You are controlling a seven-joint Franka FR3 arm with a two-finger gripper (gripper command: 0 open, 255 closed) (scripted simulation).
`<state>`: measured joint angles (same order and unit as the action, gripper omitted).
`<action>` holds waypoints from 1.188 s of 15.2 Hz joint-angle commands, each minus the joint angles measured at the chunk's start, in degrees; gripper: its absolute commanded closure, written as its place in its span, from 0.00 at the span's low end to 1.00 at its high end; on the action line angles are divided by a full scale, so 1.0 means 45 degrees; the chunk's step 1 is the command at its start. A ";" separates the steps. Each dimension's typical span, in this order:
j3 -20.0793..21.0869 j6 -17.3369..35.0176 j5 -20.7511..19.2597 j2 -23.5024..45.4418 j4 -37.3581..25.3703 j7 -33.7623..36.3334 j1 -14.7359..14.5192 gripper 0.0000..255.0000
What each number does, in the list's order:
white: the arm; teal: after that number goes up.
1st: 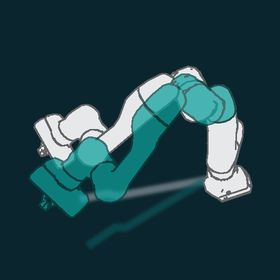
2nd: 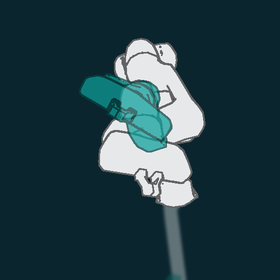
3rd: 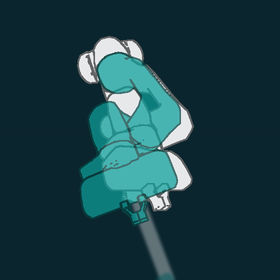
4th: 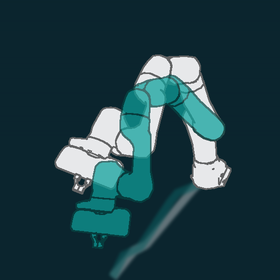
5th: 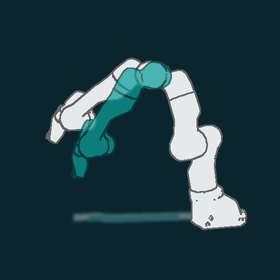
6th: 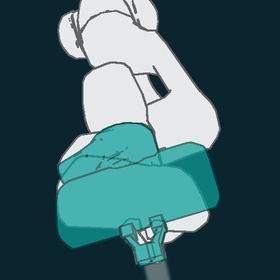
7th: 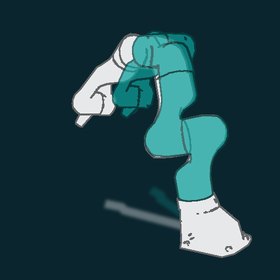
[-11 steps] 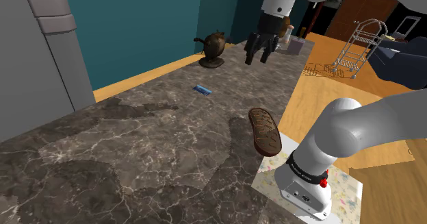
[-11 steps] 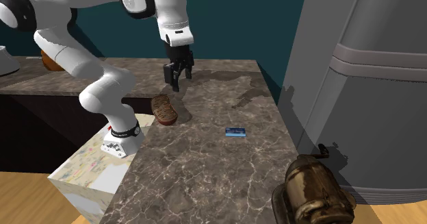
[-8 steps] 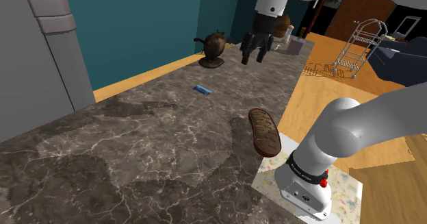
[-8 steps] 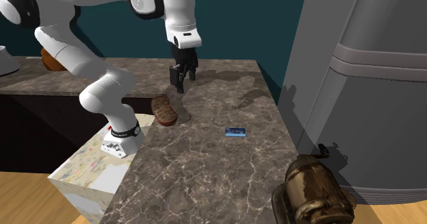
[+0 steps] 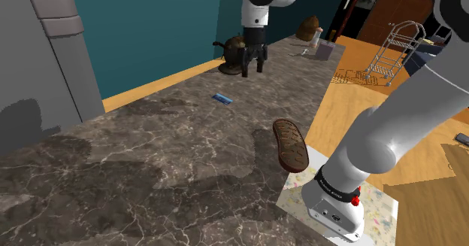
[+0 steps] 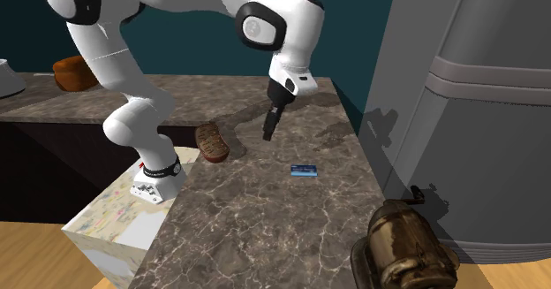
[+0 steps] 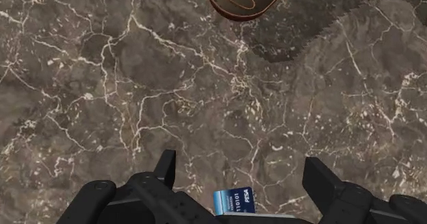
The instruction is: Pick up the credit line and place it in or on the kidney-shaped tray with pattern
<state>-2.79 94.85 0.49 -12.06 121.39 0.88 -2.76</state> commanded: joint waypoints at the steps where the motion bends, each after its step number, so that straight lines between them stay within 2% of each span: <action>1: 0.0035 -0.0358 -0.0096 0.1551 -0.1146 -0.0315 -0.0085 0.00; 11: 0.0443 -0.2745 -0.0754 0.8452 -0.7016 -0.1478 -0.0491 0.00; 18: 0.0429 -0.1452 -0.0773 0.8001 -0.5273 -0.1451 -0.0462 0.00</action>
<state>-0.85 87.53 -2.97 24.19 96.64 -5.66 -4.86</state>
